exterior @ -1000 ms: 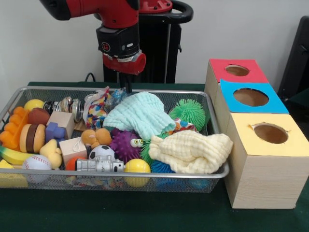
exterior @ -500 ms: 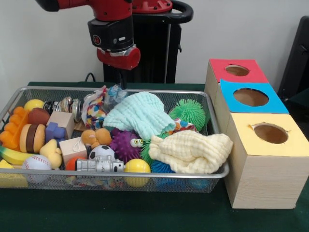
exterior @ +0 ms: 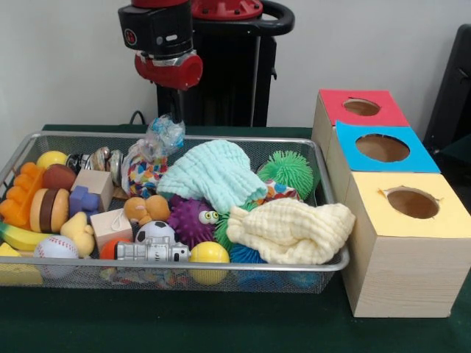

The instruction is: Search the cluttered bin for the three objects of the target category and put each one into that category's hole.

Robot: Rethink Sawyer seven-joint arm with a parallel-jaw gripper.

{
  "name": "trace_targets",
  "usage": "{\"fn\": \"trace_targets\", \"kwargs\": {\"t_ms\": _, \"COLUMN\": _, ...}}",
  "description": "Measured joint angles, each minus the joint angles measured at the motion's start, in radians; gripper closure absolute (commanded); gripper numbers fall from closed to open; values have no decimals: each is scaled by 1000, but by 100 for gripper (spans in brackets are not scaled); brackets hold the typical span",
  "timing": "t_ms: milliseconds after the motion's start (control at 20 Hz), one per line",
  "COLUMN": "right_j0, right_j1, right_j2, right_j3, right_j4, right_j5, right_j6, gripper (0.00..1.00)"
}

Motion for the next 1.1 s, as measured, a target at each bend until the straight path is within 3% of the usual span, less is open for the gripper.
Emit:
{"fn": "trace_targets", "kwargs": {"t_ms": 150, "right_j0": -1, "right_j1": -28, "right_j2": 10, "right_j3": 14, "right_j4": 25, "right_j5": 0, "right_j6": 0, "gripper": 100}}
{"fn": "trace_targets", "kwargs": {"t_ms": 550, "right_j0": -13, "right_j1": -101, "right_j2": 58, "right_j3": 86, "right_j4": 178, "right_j5": 18, "right_j6": 0, "gripper": 100}}
{"fn": "trace_targets", "kwargs": {"t_ms": 1100, "right_j0": -59, "right_j1": -215, "right_j2": 174, "right_j3": 187, "right_j4": 466, "right_j5": 100, "right_j6": 0, "gripper": 100}}
